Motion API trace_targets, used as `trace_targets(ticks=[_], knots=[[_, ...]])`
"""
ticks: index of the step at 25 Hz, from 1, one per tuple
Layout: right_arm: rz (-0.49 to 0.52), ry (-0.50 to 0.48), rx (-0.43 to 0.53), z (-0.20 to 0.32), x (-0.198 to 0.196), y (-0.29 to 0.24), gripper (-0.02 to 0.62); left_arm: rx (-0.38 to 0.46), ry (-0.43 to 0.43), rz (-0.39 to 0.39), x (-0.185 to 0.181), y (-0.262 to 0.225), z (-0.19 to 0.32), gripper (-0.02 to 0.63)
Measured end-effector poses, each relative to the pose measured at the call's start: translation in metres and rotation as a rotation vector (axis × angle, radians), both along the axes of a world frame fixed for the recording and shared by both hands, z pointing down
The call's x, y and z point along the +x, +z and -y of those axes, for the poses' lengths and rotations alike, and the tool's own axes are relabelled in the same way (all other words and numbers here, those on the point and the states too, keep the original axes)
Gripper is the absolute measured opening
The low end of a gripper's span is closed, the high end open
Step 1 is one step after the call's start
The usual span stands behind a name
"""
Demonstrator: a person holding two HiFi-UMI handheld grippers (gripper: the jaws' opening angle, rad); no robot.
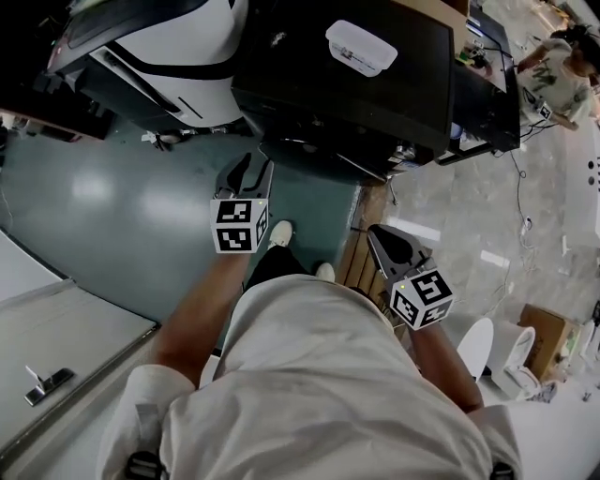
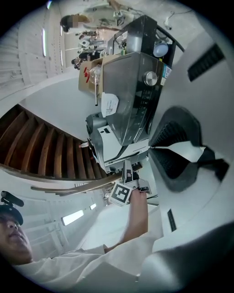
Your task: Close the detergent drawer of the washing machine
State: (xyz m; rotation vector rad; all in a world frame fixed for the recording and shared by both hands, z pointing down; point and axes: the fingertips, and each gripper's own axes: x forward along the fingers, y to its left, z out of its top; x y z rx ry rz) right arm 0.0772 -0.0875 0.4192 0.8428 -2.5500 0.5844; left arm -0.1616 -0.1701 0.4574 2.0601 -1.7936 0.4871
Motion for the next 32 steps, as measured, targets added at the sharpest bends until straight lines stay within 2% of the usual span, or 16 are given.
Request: trace_targets(ticks=[13,18,23,27,32], knots=[[0.037,-0.116,0.039,-0.049,0.033,-0.005,0.017,0.059,0.022,-0.079,0.071,-0.052,-0.117,0.084],[0.049,-0.14,0.05,-0.063,0.041,-0.007,0.015,0.075,0.055,-0.112,0.099,-0.066,-0.155,0.045],[0.065,-0.163,0.07,-0.073,0.041,-0.015,0.015,0.053,0.098,-0.145,0.119,-0.065,-0.181,0.004],[0.076,-0.176,0.076,-0.08,0.041,-0.02,0.015,0.034,0.139,-0.174,0.132,-0.063,-0.196,-0.003],[0.079,-0.201,0.077,-0.087,0.04,-0.023,0.015,-0.004,0.177,-0.247,0.143,-0.063,-0.206,-0.003]])
